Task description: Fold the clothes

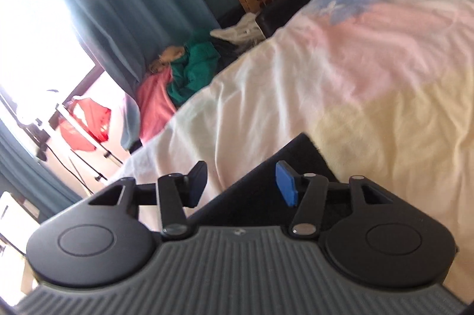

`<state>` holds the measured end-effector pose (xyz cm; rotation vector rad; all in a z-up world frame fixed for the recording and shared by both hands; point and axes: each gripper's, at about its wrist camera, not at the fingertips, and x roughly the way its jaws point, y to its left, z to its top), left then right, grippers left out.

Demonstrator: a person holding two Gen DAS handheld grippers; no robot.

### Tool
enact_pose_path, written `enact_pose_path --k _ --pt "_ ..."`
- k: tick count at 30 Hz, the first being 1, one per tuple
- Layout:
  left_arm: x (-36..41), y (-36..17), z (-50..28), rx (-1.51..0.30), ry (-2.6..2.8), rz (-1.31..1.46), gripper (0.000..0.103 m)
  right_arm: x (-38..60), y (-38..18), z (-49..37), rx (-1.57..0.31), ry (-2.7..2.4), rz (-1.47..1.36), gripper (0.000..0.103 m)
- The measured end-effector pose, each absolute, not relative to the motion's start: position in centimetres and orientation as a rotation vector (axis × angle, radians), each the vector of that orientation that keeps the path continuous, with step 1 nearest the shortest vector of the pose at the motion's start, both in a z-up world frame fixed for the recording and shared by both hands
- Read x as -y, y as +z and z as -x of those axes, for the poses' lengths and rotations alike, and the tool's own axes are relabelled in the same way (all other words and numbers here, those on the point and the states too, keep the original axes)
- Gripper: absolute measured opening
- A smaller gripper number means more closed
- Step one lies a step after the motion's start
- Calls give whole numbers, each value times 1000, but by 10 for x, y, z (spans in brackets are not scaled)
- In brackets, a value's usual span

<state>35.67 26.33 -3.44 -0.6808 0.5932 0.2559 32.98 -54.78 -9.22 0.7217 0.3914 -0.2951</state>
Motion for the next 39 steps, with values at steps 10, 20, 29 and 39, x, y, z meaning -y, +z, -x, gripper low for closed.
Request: enact_pose_path --k 10,20,29,39 --pt "-295 -91 -211 -656 165 1061 98 567 -133 -198 -413 -203 -1032 63" --pt "-305 -139 -244 -556 210 1135 96 546 -211 -233 -482 -158 -1209 61" --pt "-280 -137 -309 -423 436 1043 36 535 -199 -275 -326 -339 -1030 15" --pt "-286 -42 -255 -366 393 1035 15 542 -148 -239 -252 -367 -1027 10"
